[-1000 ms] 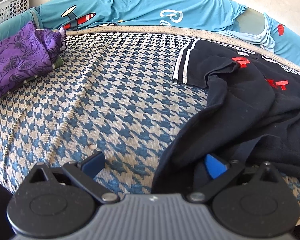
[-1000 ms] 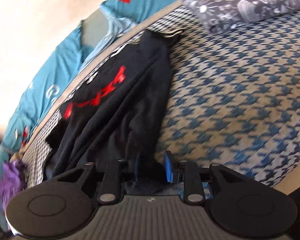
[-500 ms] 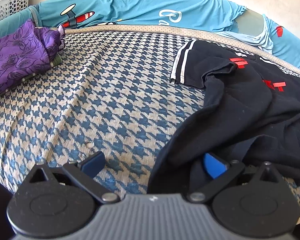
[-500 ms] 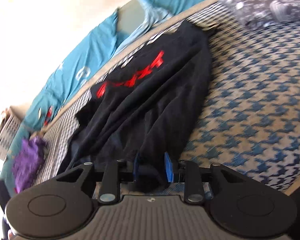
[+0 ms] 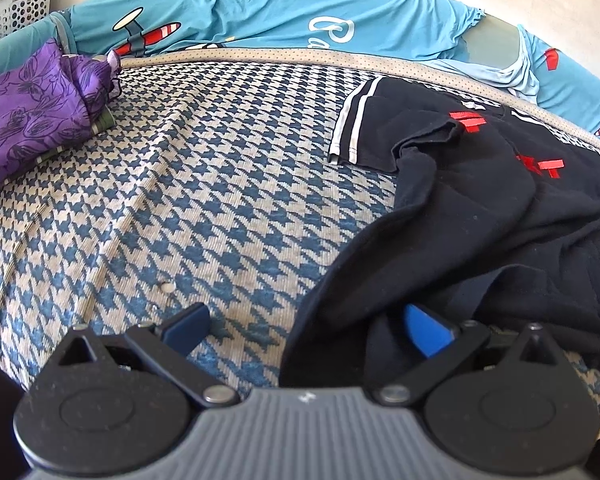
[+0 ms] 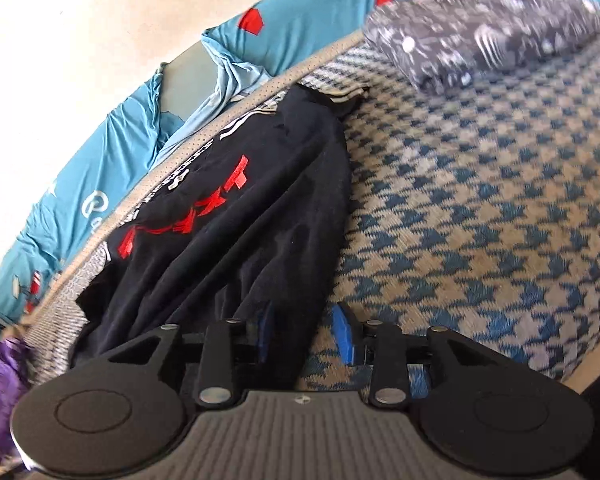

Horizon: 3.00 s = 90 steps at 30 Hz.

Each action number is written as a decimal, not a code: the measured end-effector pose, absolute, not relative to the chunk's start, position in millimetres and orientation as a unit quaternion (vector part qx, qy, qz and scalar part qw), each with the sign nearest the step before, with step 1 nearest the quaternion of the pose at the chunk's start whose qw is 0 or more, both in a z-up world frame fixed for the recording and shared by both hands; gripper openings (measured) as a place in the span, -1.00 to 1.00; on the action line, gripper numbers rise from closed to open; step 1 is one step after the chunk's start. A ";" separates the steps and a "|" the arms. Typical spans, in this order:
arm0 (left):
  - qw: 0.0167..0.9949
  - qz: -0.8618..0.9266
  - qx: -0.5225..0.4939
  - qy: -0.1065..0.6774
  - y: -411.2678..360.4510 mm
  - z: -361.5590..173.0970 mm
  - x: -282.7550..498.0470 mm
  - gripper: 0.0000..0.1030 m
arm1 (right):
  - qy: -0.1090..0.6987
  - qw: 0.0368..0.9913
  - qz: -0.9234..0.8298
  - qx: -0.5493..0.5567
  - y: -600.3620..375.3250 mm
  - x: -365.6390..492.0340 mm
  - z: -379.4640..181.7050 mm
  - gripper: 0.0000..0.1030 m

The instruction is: Fold clothes

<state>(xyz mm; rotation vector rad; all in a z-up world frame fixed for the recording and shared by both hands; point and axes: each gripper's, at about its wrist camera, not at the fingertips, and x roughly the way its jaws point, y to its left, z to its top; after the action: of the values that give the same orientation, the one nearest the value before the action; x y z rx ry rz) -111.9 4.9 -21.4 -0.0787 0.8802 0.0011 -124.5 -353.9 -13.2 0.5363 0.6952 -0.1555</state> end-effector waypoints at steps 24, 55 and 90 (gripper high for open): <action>0.904 -0.017 -0.041 0.425 4.0 -20.9 -113.3 1.00 | 0.234 0.939 -0.207 0.141 -352.5 -130.5 19.0 -0.87; 0.906 -0.010 -0.021 0.423 -0.1 -24.9 -108.5 1.00 | 0.328 0.931 0.120 0.105 -276.2 -182.0 13.4 -0.83; 0.905 -0.060 -0.004 0.421 -21.4 -31.7 -92.3 1.00 | 0.341 0.922 0.179 0.048 -235.9 -146.8 12.8 -0.73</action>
<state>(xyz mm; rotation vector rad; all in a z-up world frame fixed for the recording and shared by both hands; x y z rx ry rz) -92.3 -21.4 -31.7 -0.0079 0.8700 -0.1248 -146.8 -235.9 12.8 0.0988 0.7001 0.3672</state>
